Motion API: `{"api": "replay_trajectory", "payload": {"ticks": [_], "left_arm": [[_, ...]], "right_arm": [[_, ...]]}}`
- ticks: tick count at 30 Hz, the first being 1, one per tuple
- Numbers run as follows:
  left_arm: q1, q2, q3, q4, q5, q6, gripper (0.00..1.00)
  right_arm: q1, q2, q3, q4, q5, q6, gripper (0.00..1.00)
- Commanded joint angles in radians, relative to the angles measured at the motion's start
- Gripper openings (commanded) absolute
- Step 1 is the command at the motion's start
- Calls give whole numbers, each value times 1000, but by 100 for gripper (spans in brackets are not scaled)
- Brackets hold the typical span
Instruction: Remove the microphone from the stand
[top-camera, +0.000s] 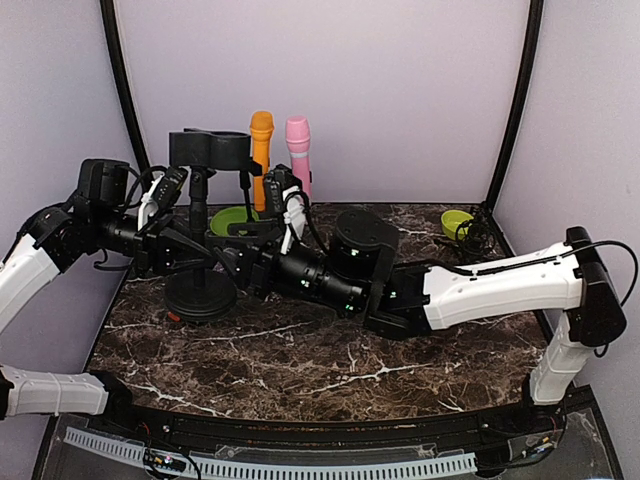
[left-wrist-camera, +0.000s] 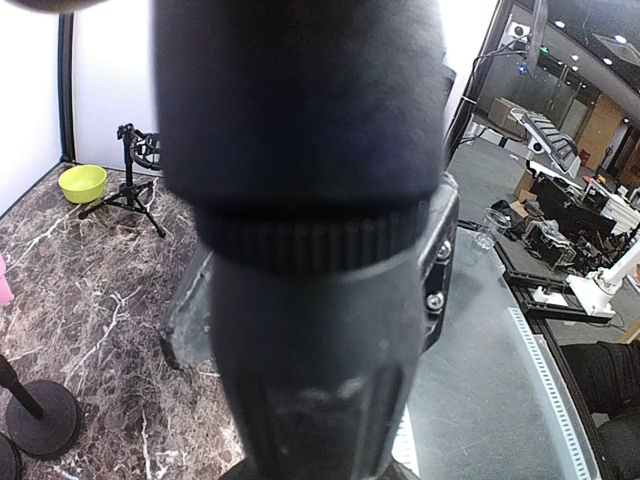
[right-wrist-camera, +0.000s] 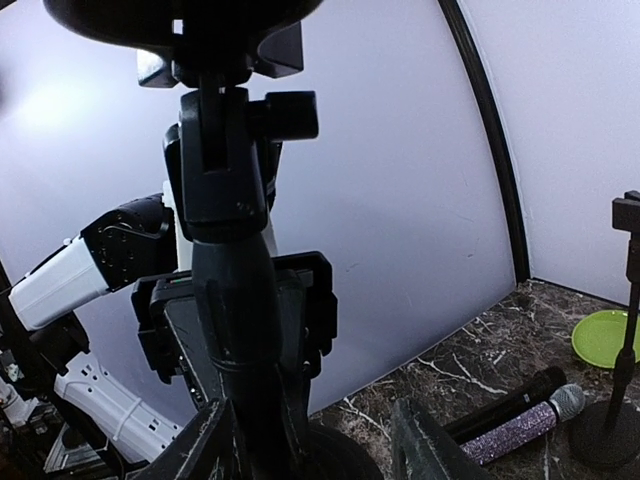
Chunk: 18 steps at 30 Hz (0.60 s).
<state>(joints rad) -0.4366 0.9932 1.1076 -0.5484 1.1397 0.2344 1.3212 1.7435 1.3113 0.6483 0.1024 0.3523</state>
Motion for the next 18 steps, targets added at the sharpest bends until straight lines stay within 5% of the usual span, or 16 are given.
{"api": "replay_trajectory", "payload": {"ticks": [1, 8, 17, 18], "left_arm": [[-4, -27, 40, 23, 43, 22, 0], [-4, -28, 46, 0, 37, 43, 0], [-4, -31, 42, -6, 24, 56, 0], [-4, -31, 39, -3, 13, 55, 8]], "right_arm": [[0, 37, 102, 1, -28, -17, 54], [-7, 94, 192, -7, -57, -18, 50], [-37, 129, 225, -53, -70, 4, 17], [-41, 124, 217, -52, -65, 2, 13]]}}
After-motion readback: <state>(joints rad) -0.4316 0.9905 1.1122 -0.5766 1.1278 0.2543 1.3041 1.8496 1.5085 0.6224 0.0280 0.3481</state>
